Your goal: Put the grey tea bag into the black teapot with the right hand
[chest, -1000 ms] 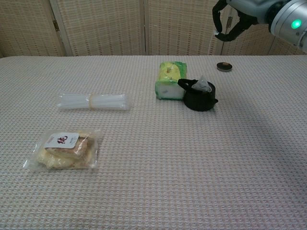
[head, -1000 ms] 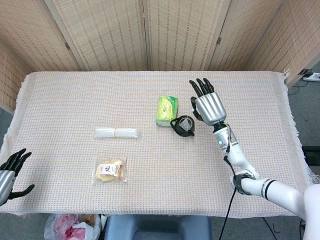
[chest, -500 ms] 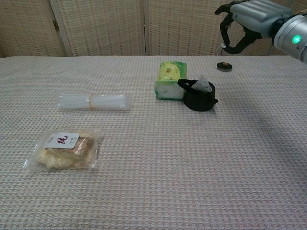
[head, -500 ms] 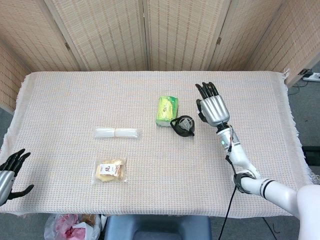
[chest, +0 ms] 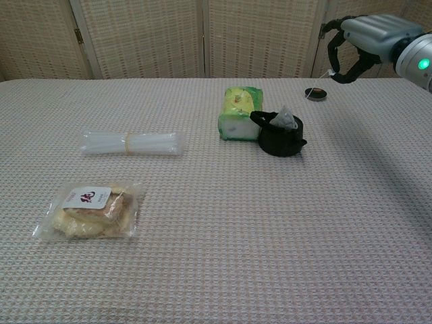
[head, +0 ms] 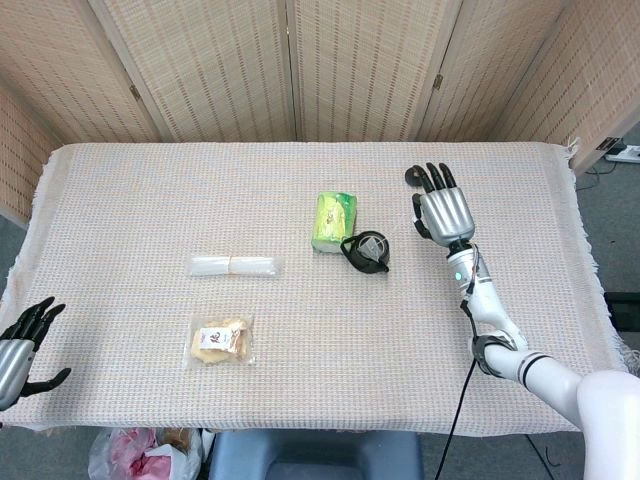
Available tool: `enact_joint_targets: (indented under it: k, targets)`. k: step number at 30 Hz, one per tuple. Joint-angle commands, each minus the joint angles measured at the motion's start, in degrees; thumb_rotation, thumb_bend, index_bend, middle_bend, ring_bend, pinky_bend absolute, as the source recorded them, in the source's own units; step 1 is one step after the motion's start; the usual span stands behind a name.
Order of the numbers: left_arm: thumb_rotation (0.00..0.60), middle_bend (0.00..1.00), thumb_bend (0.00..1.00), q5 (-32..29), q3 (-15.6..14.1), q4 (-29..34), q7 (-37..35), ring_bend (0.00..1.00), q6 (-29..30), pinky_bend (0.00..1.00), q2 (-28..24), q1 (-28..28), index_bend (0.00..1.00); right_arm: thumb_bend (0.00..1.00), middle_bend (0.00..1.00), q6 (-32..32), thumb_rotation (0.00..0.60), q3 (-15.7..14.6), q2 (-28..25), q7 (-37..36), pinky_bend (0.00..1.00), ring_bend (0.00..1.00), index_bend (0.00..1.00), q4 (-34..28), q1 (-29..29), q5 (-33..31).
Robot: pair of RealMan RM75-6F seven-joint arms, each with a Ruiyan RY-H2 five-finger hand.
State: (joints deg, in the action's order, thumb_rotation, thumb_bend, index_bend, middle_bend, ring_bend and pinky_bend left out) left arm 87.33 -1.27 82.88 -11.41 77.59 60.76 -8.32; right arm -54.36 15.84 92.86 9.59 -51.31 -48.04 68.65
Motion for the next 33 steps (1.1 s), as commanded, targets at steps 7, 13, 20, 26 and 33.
enact_joint_targets:
  k: [7, 13, 20, 26, 33]
  targets:
    - [0.600, 0.00, 0.27, -1.1, 0.2, -0.1, 1.2, 0.00, -1.3, 0.24, 0.4, -0.3, 0.00, 0.30, 0.08, 5.5, 0.600, 0.2, 2.8, -3.6, 0.00, 0.00, 0.64, 8.0, -2.2, -0.6]
    - [0.600, 0.00, 0.27, -1.8, 0.5, -0.2, 1.5, 0.00, -2.0, 0.24, 0.6, -0.6, 0.00, 0.30, 0.08, 9.8, 0.600, -0.2, 6.4, -6.6, 0.00, 0.00, 0.64, 16.0, -4.3, -0.2]
    - [0.600, 0.00, 0.27, -2.6, 0.6, -0.4, 1.9, 0.00, -2.6, 0.24, 0.8, -0.7, 0.00, 0.30, 0.08, 13.7, 0.600, -0.7, 9.6, -11.3, 0.00, 0.00, 0.64, 24.4, -5.2, 0.4]
    - [0.600, 0.00, 0.27, -2.8, 0.8, -0.3, 2.3, 0.00, -3.1, 0.24, 1.0, -0.9, 0.00, 0.30, 0.08, 16.1, 0.600, -1.7, 11.8, -15.1, 0.00, 0.00, 0.64, 29.2, -5.9, 2.0]
    - [0.600, 0.00, 0.27, -2.7, 0.7, -0.3, 2.3, 0.00, -3.1, 0.24, 1.0, -1.0, 0.00, 0.30, 0.08, 16.4, 0.600, -3.3, 13.3, -17.5, 0.00, 0.00, 0.64, 31.4, -5.8, 4.2]
